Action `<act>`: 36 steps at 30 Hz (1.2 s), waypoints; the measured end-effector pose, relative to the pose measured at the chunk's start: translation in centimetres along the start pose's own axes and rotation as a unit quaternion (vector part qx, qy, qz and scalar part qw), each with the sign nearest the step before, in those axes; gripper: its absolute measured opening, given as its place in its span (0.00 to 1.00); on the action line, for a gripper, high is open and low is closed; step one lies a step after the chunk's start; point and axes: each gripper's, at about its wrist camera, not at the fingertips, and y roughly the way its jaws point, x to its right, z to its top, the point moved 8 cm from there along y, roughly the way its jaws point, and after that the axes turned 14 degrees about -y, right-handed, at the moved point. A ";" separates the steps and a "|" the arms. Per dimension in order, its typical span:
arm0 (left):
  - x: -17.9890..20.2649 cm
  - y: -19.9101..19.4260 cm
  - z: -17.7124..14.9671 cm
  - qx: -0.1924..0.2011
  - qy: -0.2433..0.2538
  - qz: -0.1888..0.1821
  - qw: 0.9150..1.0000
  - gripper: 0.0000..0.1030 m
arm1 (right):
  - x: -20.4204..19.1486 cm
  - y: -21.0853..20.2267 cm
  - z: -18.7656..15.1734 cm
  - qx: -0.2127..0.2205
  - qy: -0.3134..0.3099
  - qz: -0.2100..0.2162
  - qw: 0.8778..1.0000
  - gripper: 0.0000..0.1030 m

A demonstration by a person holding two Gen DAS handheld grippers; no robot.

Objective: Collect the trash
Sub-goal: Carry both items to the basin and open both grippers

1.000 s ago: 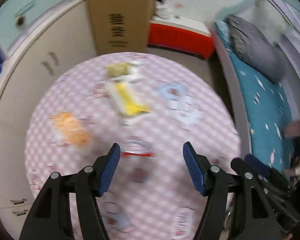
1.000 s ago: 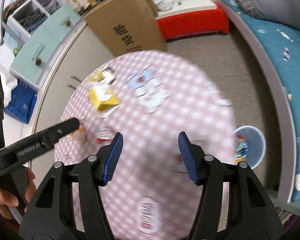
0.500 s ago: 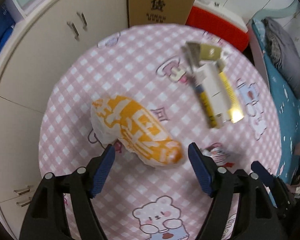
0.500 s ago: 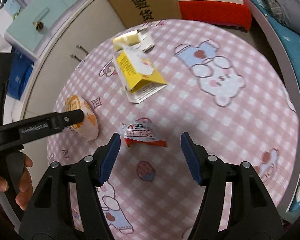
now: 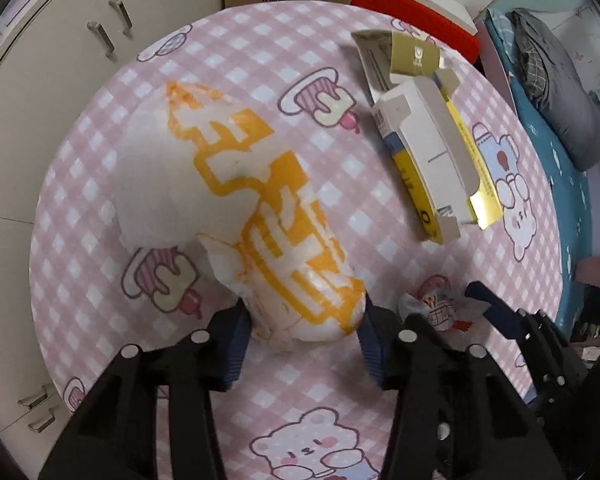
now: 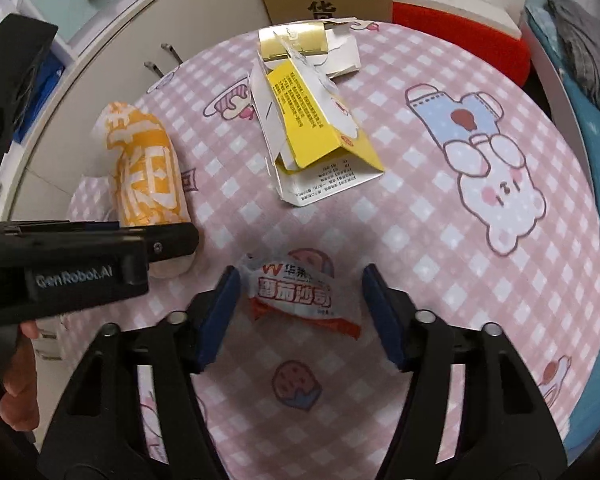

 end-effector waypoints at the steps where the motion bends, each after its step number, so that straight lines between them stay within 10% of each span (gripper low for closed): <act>1: 0.1 -0.1 -0.1 0.004 0.001 0.000 1.000 0.37 | 0.1 0.0 0.1 -0.001 -0.008 -0.001 1.000 0.40; 16: 7.8 -4.6 -5.5 0.053 0.036 -0.018 0.998 0.30 | 7.8 -6.4 -4.0 0.037 0.074 0.039 0.996 0.30; 36: 36.7 -7.0 -19.8 0.053 0.214 -0.101 0.970 0.30 | 30.4 -24.1 -17.3 0.128 0.218 -0.052 0.966 0.30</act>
